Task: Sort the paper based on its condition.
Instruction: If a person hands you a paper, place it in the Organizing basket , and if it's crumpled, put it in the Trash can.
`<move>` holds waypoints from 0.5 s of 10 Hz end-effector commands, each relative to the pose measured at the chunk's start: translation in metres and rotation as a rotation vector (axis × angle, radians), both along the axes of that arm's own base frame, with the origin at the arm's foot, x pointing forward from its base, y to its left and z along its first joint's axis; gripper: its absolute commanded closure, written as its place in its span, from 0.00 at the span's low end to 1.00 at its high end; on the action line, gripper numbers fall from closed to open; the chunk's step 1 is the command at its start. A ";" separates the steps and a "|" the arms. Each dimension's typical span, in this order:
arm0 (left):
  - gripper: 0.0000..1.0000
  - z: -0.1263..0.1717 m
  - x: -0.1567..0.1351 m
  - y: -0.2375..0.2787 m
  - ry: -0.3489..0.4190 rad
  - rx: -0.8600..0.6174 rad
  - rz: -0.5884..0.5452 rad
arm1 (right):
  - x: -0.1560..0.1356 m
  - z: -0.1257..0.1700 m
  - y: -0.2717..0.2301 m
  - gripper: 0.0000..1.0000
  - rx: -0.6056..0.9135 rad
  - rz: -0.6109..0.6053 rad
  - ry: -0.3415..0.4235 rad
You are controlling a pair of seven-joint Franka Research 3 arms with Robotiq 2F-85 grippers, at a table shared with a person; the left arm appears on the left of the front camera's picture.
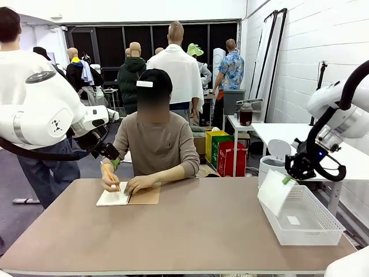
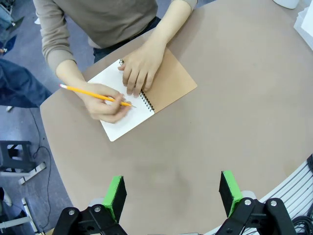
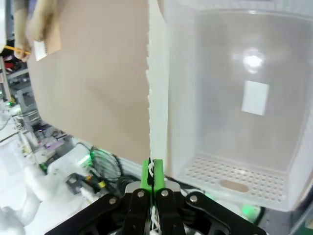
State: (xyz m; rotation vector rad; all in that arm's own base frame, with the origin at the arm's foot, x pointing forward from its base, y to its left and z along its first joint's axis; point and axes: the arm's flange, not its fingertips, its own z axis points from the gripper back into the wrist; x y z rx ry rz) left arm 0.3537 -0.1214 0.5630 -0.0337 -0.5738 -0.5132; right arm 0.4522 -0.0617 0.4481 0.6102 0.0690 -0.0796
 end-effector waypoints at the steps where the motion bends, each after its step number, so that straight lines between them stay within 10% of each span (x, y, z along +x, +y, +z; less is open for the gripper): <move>1: 0.00 0.000 0.000 0.002 -0.001 0.003 -0.001 | -0.007 -0.015 -0.007 1.00 -0.059 -0.013 -0.032; 5: 0.00 0.000 0.000 0.002 -0.001 0.003 -0.001 | -0.019 -0.031 -0.041 1.00 -0.174 -0.181 -0.077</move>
